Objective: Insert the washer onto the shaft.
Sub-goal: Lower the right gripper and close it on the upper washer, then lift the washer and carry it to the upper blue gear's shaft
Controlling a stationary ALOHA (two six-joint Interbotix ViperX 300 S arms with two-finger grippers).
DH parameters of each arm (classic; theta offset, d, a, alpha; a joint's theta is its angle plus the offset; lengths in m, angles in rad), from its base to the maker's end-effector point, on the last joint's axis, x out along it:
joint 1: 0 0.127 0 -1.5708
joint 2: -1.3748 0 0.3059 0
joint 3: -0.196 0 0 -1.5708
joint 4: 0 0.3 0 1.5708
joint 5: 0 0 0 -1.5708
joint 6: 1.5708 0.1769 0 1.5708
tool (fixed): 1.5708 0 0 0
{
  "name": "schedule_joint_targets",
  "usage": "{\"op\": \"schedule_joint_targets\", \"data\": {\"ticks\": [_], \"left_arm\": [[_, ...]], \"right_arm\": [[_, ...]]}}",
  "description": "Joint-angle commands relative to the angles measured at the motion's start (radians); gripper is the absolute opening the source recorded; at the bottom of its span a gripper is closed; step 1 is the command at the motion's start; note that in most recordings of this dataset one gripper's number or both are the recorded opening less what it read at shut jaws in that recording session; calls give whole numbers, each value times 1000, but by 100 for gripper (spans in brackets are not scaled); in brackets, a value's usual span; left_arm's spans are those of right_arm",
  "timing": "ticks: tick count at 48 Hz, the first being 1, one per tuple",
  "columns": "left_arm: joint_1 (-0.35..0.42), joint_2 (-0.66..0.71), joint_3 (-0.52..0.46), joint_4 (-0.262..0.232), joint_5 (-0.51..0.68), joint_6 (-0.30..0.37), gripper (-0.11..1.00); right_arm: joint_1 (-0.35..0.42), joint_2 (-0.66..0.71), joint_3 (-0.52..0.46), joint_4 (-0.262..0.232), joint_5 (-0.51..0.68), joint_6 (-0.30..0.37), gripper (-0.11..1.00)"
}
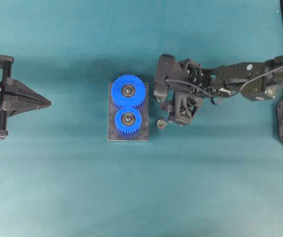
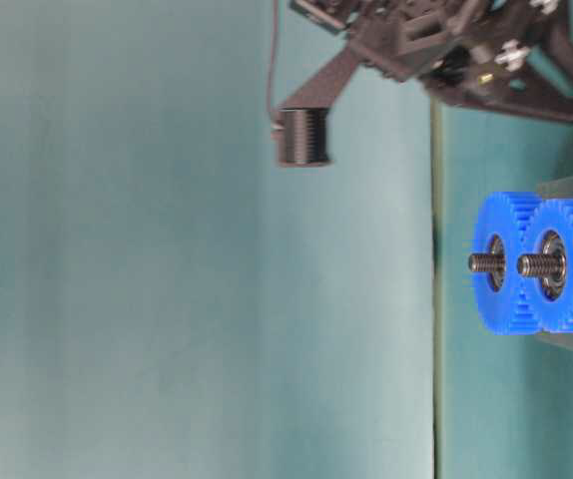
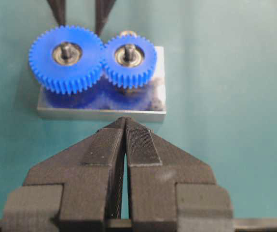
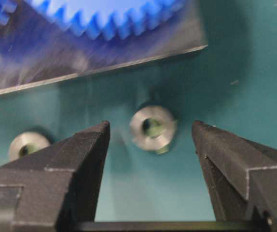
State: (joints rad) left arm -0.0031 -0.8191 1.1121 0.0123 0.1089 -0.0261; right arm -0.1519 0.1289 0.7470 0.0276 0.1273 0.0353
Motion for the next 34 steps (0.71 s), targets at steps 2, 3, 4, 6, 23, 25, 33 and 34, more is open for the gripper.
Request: {"op": "schedule_joint_targets", "data": {"ticks": [2,3,4,6,23,25,33,34], "left_arm": [[-2,2,-17,2,-9,-2,0],[-2,2,-17,2,-11,-3,0],[-2,2,-17,2,-11,-3,0],[-2,2,-17,2,-11,-3,0],[-2,-2,-15,2,-11,-5,0],[-2,-3,-14,2,-12,-5,0],[-2,-8,-11,2,-12,-6,0],[-2,-9,-11,2,-12,-6,0]], "right_arm": [[9,3,-20,-2,11,8,70],[9,6,-21,-2,11,9,70],[9,6,-21,0,11,9,70],[8,9,-23,-2,11,8,69],[-3,6,-34,-2,71,9,36],[-6,2,-41,-2,97,9,30],[-9,-18,-78,-2,175,11,30],[-9,-21,-83,-2,179,11,30]]}}
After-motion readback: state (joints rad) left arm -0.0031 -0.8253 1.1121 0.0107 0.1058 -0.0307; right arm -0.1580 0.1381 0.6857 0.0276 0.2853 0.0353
